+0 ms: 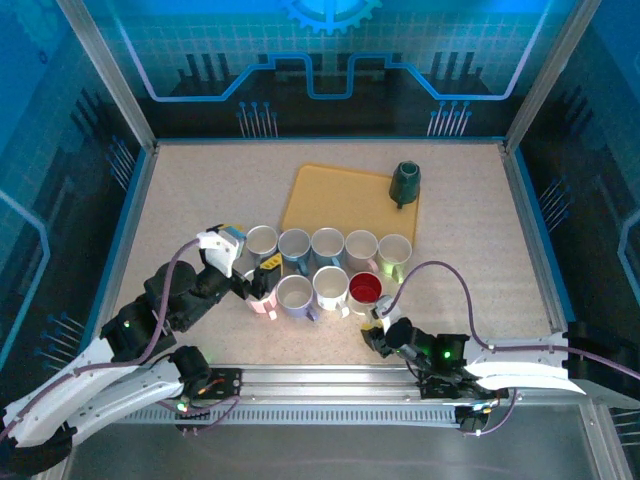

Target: Turn the mug right side up

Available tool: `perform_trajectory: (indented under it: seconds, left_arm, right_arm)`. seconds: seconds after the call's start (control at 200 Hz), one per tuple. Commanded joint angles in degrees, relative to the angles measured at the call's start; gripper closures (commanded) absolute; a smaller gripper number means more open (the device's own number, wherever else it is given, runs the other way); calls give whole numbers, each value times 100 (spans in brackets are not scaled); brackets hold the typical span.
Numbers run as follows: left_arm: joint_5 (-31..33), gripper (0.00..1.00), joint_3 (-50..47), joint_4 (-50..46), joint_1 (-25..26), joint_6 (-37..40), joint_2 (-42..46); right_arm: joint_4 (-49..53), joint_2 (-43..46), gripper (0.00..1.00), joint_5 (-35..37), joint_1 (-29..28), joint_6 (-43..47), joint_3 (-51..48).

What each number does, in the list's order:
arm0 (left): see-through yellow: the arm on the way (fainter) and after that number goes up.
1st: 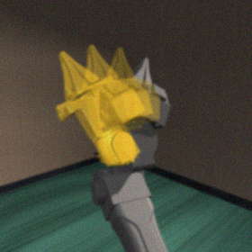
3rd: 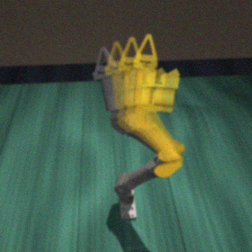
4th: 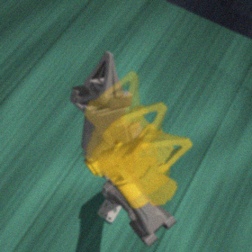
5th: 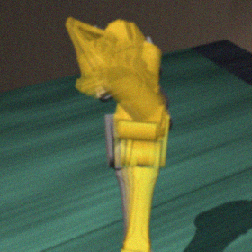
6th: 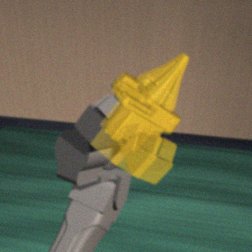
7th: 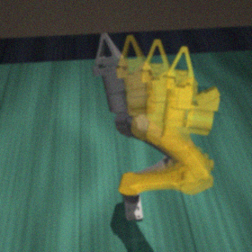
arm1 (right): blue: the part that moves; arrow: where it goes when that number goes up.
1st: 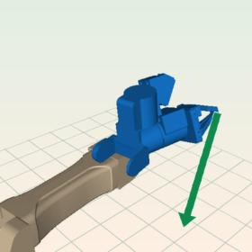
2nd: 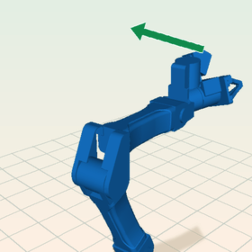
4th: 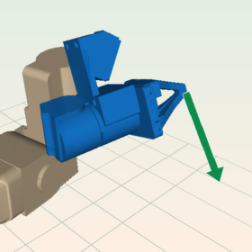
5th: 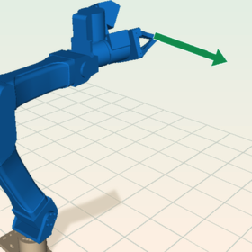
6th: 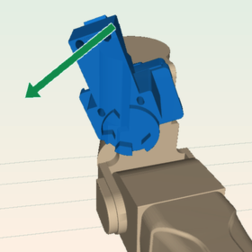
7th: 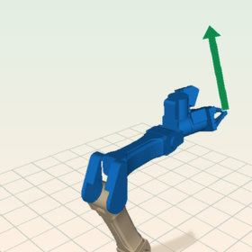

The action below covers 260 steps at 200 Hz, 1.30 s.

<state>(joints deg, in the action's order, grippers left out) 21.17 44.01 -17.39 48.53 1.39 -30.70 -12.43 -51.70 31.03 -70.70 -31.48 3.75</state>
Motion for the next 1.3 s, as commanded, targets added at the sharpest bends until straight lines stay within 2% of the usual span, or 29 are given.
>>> perform_trajectory:
  seconds: [0.0,0.125,0.26,0.42,0.575,0.685,0.78,0.915,0.995,1.13,1.221,1.261,1.296]
  left_arm:
    - [-74,1,-85,52,-45,-64,41]
    - [-65,1,-80,42,-46,-68,45]
    - [-59,1,-41,17,-46,-64,36]
    - [16,1,77,-50,-46,-121,-13]
    - [117,1,485,-343,-53,-279,-358]
    - [98,1,1025,-751,-54,-452,-1006]
    - [-129,1,1664,-1065,-54,-615,-1782]
    - [-276,1,2478,-1047,-55,-674,-3008]
    - [-442,1,2895,-785,-78,-632,-3693]
    - [-767,1,3845,-512,-259,-618,-5048]
    - [-936,1,4752,-586,-437,-939,-6101]
    - [-881,1,5228,-690,-484,-1120,-6587]
    - [-585,1,5754,-877,-486,-1340,-7088]
  right_arm:
    - [10,55,55,129,38,-86,-94]
    - [-29,59,53,76,60,-46,-94]
    - [153,355,40,-12,56,4,-47]
    - [1563,1568,31,281,67,-98,424]
    - [2898,2754,32,406,85,-147,954]
    - [3493,3024,34,159,139,206,1626]
    - [4080,2695,33,38,331,214,2449]
    - [4992,1604,33,-442,1154,374,3768]
    - [5127,1151,33,-1109,1896,558,4286]
    - [5335,579,33,-2254,3764,485,5019]
    - [5470,252,32,-3482,5182,185,5364]
    - [5446,211,31,-3814,5608,-9,5404]
    - [5420,257,29,-3857,5850,-171,5393]
